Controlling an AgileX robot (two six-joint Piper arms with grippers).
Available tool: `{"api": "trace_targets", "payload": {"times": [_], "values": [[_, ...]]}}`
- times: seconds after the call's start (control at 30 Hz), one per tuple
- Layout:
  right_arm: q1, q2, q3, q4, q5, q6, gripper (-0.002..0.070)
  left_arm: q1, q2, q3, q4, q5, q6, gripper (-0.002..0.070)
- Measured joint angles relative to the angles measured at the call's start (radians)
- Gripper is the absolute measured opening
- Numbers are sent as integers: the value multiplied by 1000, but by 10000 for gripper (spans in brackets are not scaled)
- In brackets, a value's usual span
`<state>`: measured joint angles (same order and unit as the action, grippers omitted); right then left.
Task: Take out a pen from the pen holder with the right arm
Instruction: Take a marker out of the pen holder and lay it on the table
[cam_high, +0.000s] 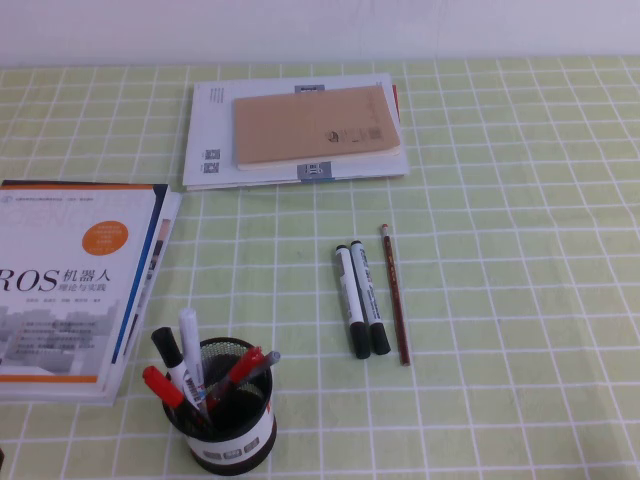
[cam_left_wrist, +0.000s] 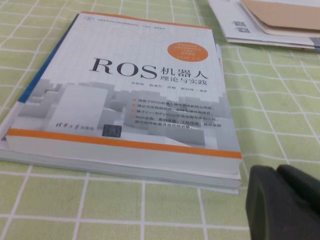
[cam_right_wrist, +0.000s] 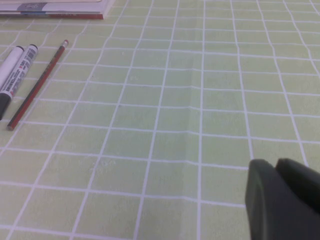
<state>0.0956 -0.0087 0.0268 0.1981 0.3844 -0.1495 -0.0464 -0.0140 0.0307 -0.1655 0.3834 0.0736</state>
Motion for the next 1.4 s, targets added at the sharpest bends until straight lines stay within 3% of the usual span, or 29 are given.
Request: {"api": "trace_targets", "payload": {"times": [1.17,1.4], "values": [[0,0,0,2,0,0,-12,0,0,0,0,0,0,-8],[0,0,0,146,-83,0,-13,0,0,0,0,0,0,-8]]}}
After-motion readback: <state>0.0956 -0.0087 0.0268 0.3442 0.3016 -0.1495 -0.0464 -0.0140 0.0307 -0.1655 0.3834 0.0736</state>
